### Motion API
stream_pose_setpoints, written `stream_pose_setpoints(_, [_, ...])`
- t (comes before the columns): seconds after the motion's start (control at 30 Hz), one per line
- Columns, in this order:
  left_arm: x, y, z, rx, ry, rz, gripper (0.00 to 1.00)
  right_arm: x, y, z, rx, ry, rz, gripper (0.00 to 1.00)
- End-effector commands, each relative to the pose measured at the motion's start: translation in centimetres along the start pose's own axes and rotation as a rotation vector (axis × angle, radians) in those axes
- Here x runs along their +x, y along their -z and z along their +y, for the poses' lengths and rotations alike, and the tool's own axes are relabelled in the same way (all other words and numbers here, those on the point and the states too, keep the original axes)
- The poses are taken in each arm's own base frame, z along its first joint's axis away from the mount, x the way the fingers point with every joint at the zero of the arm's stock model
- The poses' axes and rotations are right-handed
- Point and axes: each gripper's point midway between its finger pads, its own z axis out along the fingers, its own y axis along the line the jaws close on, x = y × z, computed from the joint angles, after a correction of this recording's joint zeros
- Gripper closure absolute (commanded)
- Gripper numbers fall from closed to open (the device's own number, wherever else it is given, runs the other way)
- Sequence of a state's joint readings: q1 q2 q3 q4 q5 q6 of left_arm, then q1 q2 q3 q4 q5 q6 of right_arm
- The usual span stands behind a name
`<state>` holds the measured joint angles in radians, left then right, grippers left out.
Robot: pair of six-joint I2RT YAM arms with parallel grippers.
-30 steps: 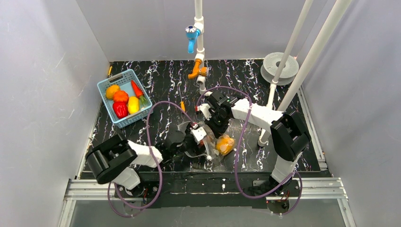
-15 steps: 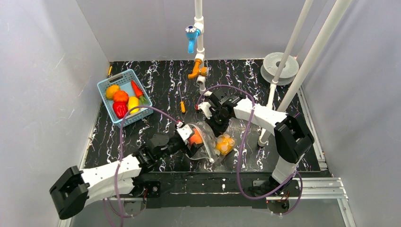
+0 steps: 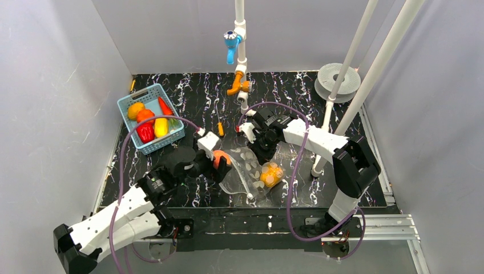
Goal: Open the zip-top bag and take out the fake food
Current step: Pick up the fake fruit from the zipper food storage bag, then place the fake fruit in the bin.
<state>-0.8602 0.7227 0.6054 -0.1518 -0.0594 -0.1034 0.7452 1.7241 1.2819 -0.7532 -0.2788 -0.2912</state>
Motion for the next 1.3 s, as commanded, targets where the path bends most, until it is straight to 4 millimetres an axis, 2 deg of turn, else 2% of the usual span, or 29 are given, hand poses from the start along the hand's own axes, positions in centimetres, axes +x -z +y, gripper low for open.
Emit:
stream_pose_setpoints(0.0, [-0.2,2.4,1.1,-0.023,0.114,0.097,0.99,-1.4,1.6,0.4,-0.002,0.027,-0.067,0.99])
stream_pose_setpoints(0.1, [-0.9,3.2,2.1,-0.041,0.175,0.111,1.0,-1.5,1.7,0.4,-0.003,0.027,-0.069,0.99])
stream_pose_setpoints(0.27, [-2.4,4.0,5.6,-0.149,0.246,0.113,1.0,-1.5,1.6,0.5,-0.01,0.027,-0.071,0.99])
stream_pose_setpoints(0.37, [-3.1,3.7,8.6,-0.222,0.341,0.112,1.0,-1.5,1.6,0.5,-0.013,0.028,-0.07,0.99])
stream_pose_setpoints(0.47, [-3.5,3.5,12.6,-0.324,0.477,0.098,1.0,-1.5,1.6,0.6,-0.02,0.029,-0.072,0.99])
stream_pose_setpoints(0.63, [-3.1,2.9,18.2,-0.472,0.646,0.076,1.0,-1.5,1.6,0.7,-0.026,0.031,-0.074,0.99])
stream_pose_setpoints(0.77, [-2.8,3.1,21.9,-0.603,0.712,0.067,1.0,-1.6,1.6,0.9,-0.037,0.031,-0.077,0.99])
stream_pose_setpoints(1.13, [-0.7,3.5,29.8,-0.884,0.852,0.132,0.99,-1.7,1.5,1.4,-0.068,0.029,-0.077,0.99])
stream_pose_setpoints(1.27, [0.0,3.1,31.8,-0.936,0.895,0.164,0.99,-1.7,1.5,1.5,-0.073,0.03,-0.078,0.99])
